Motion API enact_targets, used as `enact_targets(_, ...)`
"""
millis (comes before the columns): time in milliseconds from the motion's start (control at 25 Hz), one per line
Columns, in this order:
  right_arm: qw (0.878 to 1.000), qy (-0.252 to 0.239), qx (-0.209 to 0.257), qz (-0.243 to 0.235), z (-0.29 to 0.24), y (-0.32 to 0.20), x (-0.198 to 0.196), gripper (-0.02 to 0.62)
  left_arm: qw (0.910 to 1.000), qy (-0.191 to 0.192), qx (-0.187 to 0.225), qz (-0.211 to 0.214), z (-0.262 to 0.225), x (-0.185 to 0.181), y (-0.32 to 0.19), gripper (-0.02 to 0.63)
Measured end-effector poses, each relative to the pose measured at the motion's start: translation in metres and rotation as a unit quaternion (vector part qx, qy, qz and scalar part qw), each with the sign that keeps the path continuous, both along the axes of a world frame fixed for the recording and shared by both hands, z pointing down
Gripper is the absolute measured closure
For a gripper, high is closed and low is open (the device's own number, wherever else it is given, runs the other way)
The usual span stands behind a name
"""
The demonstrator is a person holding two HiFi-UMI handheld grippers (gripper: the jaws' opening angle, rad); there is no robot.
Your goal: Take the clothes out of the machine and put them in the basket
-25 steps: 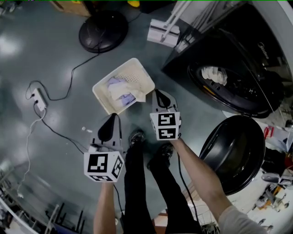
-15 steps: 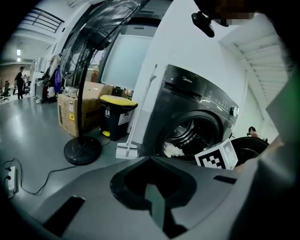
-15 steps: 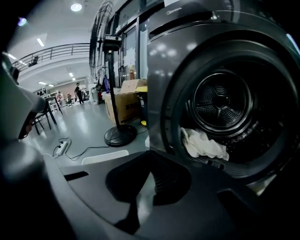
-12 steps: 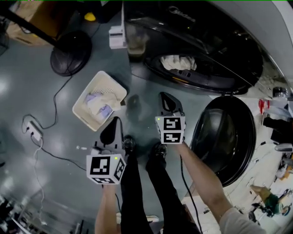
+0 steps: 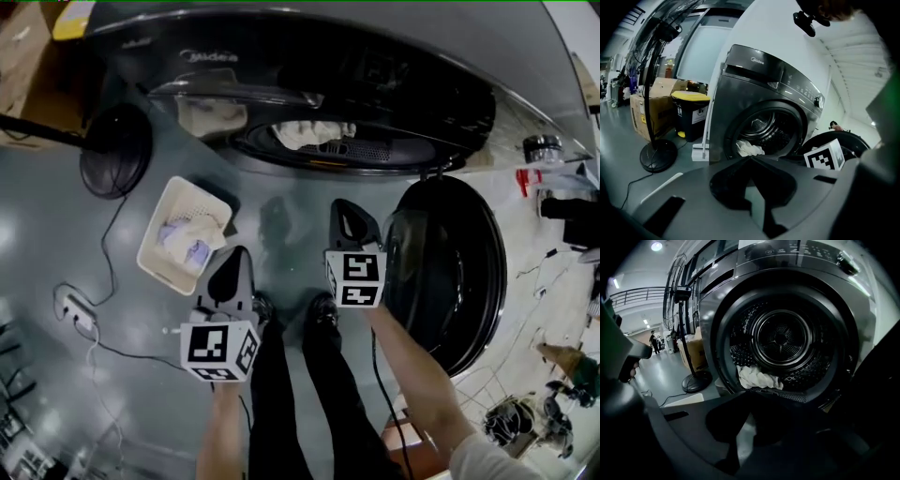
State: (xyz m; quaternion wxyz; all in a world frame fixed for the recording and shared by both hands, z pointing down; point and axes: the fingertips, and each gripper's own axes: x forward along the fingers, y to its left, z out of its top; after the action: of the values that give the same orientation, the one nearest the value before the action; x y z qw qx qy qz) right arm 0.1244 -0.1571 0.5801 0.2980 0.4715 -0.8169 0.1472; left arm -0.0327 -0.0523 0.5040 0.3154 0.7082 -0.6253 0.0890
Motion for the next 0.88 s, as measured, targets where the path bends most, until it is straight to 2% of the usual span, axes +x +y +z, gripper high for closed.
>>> enact_targets(240,1.000,-0.013,-0.010,0.003,0.002,0.000,0.017,0.568,0.9995,0.001,0.004,0.031,-0.002,0.024,-0.019,0.588)
enact_targets(320,1.000,-0.022,-0.018,0.000,0.005,0.002,0.018,0.549,0.9994,0.000,0.004,0.035,-0.002,0.027,-0.022,0.588)
enact_targets(400,0.999,-0.034,-0.025,-0.008,0.008,0.003,0.015,0.434,0.9994,0.001,0.003,0.035,-0.001,0.028,-0.024,0.588)
enact_targets(440,0.999,-0.039,-0.028,-0.013,0.010,0.003,0.013,0.420,0.9994,0.001,0.003,0.036,0.000,0.027,-0.025,0.589)
enact_targets(520,0.998,-0.045,-0.031,-0.022,0.015,0.004,0.008,0.306,0.9994,0.002,0.001,0.035,0.003,0.026,-0.024,0.589)
enact_targets(600,0.998,-0.045,-0.030,-0.028,0.020,0.003,0.003,0.236,0.9995,0.003,-0.002,0.032,0.005,0.024,-0.024,0.589)
enact_targets(680,0.998,-0.040,-0.030,-0.030,0.024,0.000,-0.001,0.209,0.9995,0.004,-0.003,0.030,0.005,0.020,-0.024,0.589)
enact_targets(880,0.998,-0.036,-0.027,-0.037,0.036,-0.022,-0.018,0.195,0.9996,0.004,-0.002,0.028,0.008,0.011,-0.026,0.589)
